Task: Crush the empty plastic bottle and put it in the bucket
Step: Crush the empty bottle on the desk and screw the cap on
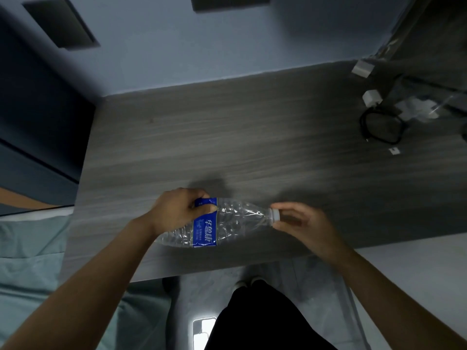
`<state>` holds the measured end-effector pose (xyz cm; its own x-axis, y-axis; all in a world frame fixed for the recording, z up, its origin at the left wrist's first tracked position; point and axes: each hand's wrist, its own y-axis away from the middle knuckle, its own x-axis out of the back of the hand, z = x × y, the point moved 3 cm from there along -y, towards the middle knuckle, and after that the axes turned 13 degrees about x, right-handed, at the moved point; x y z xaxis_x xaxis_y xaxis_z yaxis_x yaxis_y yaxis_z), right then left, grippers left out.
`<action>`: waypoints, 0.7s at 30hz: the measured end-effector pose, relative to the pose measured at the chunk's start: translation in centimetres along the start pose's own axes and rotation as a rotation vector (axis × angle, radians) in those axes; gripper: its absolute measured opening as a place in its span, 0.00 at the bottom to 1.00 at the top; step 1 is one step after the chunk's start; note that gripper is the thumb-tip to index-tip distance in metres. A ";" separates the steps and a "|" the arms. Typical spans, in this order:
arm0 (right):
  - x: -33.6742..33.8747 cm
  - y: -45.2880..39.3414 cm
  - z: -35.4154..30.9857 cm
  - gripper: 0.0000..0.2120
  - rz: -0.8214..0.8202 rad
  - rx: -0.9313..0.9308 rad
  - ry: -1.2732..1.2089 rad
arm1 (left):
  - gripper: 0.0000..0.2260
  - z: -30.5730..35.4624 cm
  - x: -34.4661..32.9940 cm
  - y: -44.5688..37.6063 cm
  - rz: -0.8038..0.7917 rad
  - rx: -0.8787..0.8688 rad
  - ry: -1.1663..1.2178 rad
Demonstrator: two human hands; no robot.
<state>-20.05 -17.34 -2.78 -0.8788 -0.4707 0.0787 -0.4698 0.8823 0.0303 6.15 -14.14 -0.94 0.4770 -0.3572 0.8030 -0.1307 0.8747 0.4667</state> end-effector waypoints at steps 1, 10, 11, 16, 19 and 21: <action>0.0 0.0 0.2 0.18 0.001 0.002 0.011 | 0.12 0.0 0.0 0.0 0.012 -0.003 -0.006; -0.2 0.0 1.0 0.12 0.025 -0.153 -0.219 | 0.11 0.1 -0.2 0.2 0.045 0.004 -0.013; -0.1 0.0 0.7 0.14 0.007 -0.135 -0.203 | 0.11 0.1 -0.2 0.2 0.038 0.012 0.006; -0.3 0.2 0.5 0.14 0.007 -0.135 -0.191 | 0.12 0.1 -0.5 0.2 0.033 0.017 -0.002; -0.3 0.0 0.2 0.07 0.013 -0.154 -0.185 | 0.12 0.1 -0.7 0.2 0.059 0.010 -0.008; -0.3 -0.1 0.2 0.07 0.015 -0.187 -0.191 | 0.12 0.0 -0.8 0.3 0.083 -0.002 -0.024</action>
<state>-19.74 -17.28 -2.99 -0.8940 -0.4349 -0.1083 -0.4482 0.8676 0.2156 5.70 -13.61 -1.41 0.4434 -0.2910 0.8478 -0.1671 0.9024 0.3972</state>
